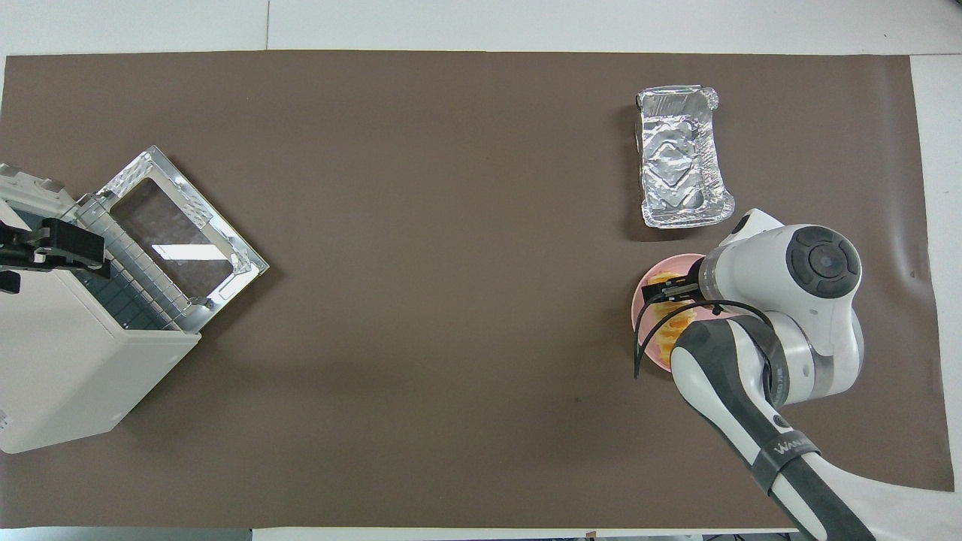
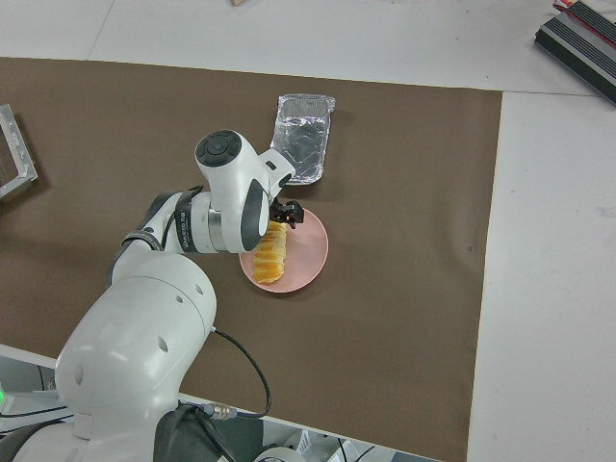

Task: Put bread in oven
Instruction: 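Lower the right gripper onto the orange bread on the pink plate and grasp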

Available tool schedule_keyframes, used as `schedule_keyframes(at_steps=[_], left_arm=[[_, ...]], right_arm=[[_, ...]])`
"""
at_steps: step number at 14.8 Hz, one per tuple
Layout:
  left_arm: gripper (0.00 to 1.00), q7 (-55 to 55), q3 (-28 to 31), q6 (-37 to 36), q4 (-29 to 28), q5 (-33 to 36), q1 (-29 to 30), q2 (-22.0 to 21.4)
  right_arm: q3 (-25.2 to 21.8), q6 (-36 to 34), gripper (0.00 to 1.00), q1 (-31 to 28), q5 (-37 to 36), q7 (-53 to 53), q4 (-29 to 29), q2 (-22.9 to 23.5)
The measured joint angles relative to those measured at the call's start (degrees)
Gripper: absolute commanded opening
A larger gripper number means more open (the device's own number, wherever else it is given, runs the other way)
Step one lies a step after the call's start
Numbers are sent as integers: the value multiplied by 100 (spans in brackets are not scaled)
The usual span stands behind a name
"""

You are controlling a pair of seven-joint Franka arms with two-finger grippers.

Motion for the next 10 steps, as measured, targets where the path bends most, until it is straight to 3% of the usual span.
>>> schedule_keyframes(at_steps=[8,9,10], left_arm=[[100,0,0,0,0,0,0,0],[100,0,0,0,0,0,0,0],[100,0,0,0,0,0,0,0]], right_arm=[[1,259,98,0,0,0,-127,30],[1,305,89,0,0,0,-152,31],[1,356,73,0,0,0,-183,31]])
